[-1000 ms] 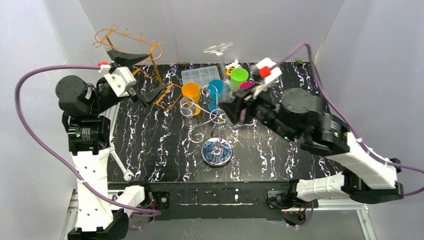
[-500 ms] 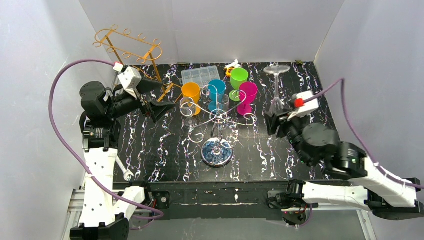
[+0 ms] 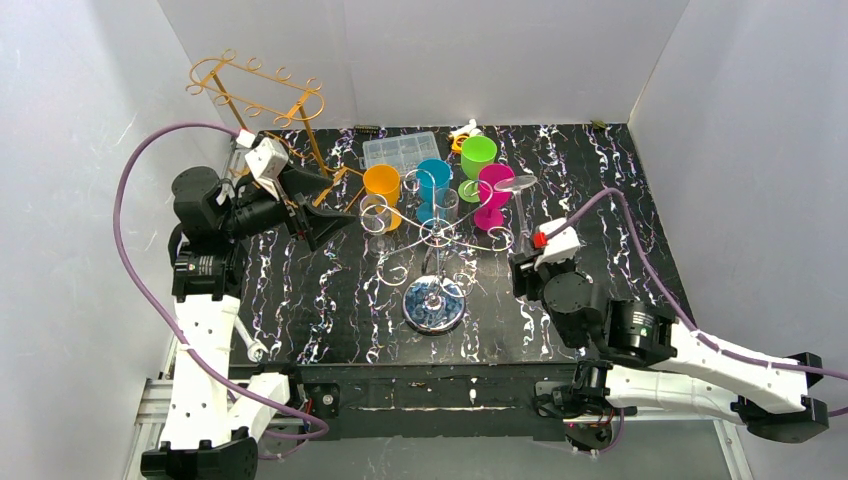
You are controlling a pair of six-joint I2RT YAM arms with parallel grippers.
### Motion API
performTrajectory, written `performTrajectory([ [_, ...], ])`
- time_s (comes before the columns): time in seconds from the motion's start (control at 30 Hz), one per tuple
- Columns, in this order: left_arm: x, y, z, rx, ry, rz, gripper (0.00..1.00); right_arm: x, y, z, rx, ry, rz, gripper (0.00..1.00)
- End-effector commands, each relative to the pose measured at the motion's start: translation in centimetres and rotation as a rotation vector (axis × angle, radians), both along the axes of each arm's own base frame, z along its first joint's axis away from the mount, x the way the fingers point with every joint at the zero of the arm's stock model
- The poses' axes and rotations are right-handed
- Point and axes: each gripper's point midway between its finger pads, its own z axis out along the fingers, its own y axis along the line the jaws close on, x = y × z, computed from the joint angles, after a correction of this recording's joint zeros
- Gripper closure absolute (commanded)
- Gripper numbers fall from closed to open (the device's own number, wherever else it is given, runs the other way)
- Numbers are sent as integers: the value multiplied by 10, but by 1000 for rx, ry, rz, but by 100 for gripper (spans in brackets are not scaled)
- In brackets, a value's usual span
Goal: Place the wine glass upside down on the wine glass rack
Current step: Turn the wine glass upside down at the wine rack.
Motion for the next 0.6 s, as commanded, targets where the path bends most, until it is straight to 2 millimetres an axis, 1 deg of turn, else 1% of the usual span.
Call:
performTrajectory([
  [0.0,-9,-2,1,-7,-5,-14,2,3,9,11,138,-31,-13,99],
  [0.2,-9,-4,-7,-28,52,-18,2,2,21,-2,169,-16,18,99],
  [0.4,-14,-5,-19,-39,91,-19,2,3,40,-6,198,-24,63,99],
  [0.57,-15,-6,-22,-49,116,-23,2,4,51,-12,213,-42,91,99],
])
